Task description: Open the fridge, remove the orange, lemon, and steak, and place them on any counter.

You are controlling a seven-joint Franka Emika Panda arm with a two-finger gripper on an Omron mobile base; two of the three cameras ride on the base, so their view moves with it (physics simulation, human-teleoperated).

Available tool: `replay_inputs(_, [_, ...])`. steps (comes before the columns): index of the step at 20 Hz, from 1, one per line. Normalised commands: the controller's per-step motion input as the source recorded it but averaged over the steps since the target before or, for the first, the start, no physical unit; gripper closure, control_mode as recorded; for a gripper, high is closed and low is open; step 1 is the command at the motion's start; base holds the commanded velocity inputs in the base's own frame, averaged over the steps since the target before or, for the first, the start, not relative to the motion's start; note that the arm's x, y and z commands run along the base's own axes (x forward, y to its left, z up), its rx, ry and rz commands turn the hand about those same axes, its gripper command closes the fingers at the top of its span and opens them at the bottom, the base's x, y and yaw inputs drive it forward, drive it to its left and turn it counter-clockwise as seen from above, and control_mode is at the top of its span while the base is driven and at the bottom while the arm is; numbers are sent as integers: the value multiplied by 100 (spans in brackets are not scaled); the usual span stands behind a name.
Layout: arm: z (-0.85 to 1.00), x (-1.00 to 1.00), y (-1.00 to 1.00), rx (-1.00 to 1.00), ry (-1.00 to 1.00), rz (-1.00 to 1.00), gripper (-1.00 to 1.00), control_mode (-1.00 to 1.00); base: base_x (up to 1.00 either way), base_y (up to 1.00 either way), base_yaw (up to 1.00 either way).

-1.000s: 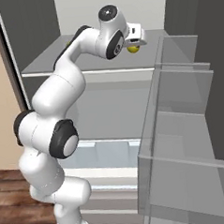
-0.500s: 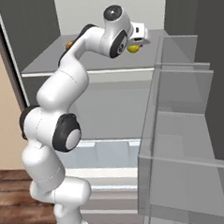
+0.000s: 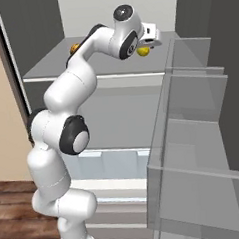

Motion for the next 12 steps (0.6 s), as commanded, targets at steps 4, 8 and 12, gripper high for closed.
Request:
replay_inputs(4, [-1,0,-15,2,4,0,-100,-100,0,0,0])
replay_inputs(8, [-11,0,-5,0,7,0,-100,-100,0,0,0])
replay_inputs(12, [-20,0,0,0,7,0,-100,-100,0,0,0])
